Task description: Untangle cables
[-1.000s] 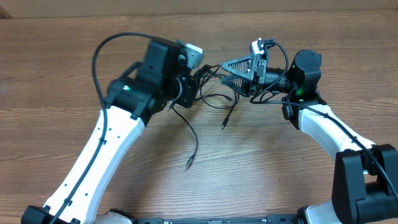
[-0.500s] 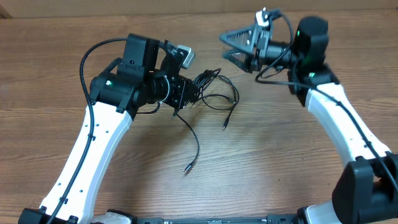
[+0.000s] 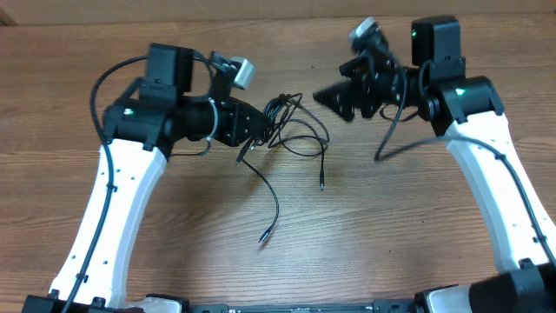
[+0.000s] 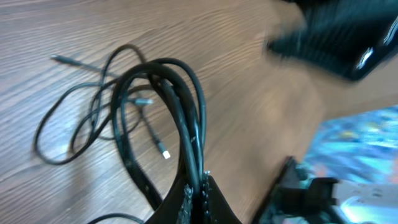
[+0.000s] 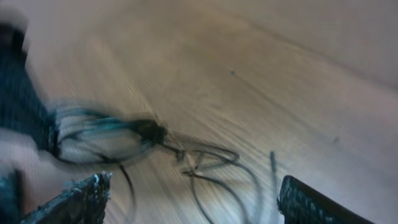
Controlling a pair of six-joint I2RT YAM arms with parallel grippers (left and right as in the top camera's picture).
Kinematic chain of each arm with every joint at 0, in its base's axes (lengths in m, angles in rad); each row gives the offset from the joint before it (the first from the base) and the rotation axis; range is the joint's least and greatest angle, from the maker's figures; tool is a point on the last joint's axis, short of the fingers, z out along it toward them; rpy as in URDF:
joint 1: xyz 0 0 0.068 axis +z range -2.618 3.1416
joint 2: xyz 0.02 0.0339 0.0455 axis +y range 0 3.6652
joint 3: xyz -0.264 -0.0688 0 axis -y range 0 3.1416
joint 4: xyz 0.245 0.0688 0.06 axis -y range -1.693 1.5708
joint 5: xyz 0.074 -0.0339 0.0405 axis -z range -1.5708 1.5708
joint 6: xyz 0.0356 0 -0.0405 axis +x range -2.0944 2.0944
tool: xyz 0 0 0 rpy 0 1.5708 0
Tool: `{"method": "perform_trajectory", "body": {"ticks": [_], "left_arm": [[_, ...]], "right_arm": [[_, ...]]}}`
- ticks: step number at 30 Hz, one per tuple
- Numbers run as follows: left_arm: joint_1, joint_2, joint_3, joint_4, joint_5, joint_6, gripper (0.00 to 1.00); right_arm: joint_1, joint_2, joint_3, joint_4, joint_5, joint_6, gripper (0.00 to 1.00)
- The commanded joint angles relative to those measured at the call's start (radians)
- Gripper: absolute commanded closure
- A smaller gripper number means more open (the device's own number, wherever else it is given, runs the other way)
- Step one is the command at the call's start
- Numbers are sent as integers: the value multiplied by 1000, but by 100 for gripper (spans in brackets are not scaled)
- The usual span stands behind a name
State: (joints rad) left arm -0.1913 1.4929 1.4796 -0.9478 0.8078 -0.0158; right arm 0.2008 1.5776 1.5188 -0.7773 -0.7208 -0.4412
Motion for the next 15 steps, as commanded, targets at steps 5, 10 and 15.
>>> {"method": "perform_trajectory", "body": {"ticks": [5,10,15], "left_arm": [[29,5,16,-22,290,77,96],[29,5,16,-92,329,99,96],[29,5,16,-94,340,97,96]], "right_arm": [[109,-63,21,-127,21,-613,28],[186,-63,21,-98,31,-616,25],[204,-63,21,-79,32,-615,41]]}}
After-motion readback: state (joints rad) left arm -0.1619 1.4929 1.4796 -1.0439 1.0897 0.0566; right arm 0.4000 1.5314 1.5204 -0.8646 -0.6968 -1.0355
